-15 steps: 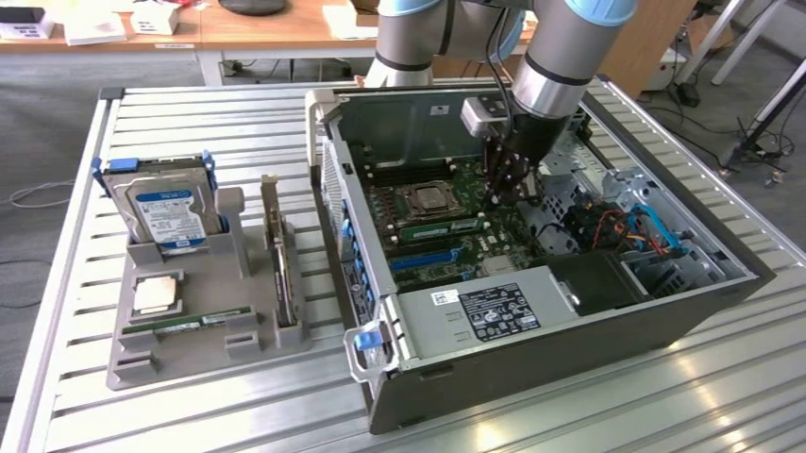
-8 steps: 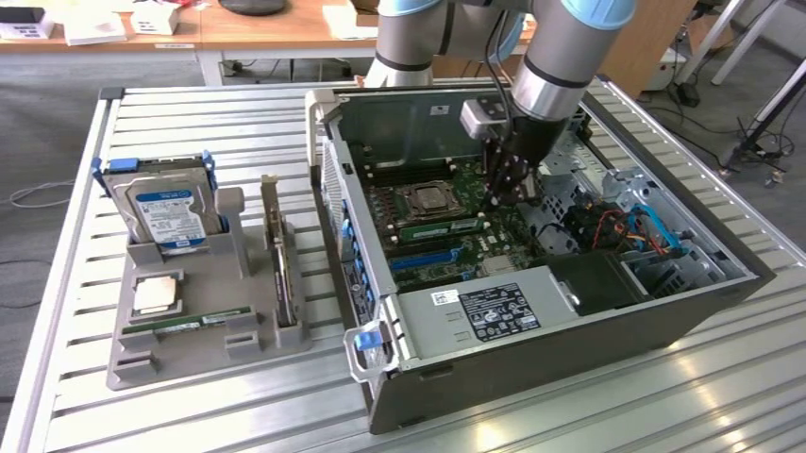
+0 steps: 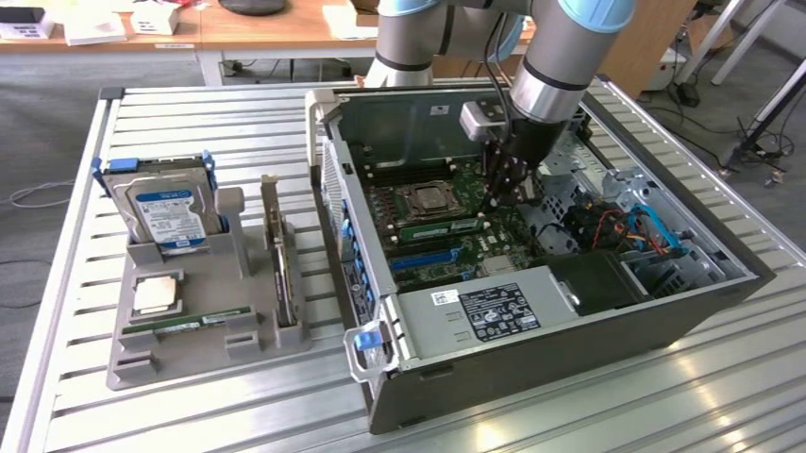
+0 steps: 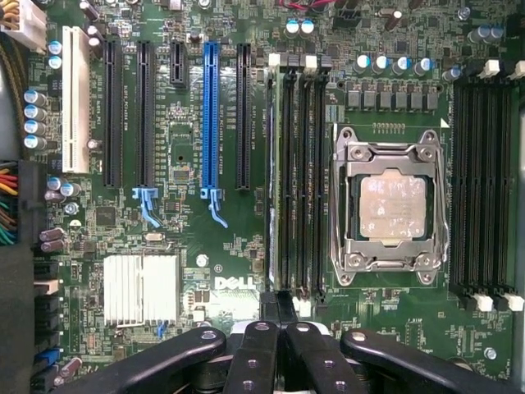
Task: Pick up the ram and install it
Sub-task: 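Press down the ram until it locks into place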
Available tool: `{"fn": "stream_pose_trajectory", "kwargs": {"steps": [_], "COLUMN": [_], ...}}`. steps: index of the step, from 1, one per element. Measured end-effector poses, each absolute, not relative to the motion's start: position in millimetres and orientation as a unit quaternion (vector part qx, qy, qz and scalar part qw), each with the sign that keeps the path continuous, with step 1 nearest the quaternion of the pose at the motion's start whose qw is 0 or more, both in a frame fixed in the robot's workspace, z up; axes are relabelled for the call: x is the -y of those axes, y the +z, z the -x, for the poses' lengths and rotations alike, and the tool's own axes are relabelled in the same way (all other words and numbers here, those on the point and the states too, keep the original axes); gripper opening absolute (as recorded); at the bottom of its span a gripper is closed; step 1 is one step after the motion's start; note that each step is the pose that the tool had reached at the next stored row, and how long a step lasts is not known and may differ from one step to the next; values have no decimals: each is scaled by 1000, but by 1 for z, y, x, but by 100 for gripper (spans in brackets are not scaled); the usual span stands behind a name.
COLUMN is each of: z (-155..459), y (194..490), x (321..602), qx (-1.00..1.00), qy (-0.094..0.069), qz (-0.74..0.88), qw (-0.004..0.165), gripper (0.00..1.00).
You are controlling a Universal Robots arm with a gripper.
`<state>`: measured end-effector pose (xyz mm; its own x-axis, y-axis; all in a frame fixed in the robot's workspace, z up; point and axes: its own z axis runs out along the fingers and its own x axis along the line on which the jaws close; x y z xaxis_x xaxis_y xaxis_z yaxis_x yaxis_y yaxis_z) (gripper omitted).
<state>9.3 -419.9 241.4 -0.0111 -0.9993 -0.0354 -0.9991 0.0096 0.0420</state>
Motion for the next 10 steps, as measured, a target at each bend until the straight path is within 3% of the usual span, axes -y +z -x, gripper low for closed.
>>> {"fn": "stream_pose_trajectory", "kwargs": {"steps": [10], "z": [-9], "y": [238], "x": [420], "qx": [710], "qy": [-28], "qz": [-703], "qw": [1], "gripper": [11]}}
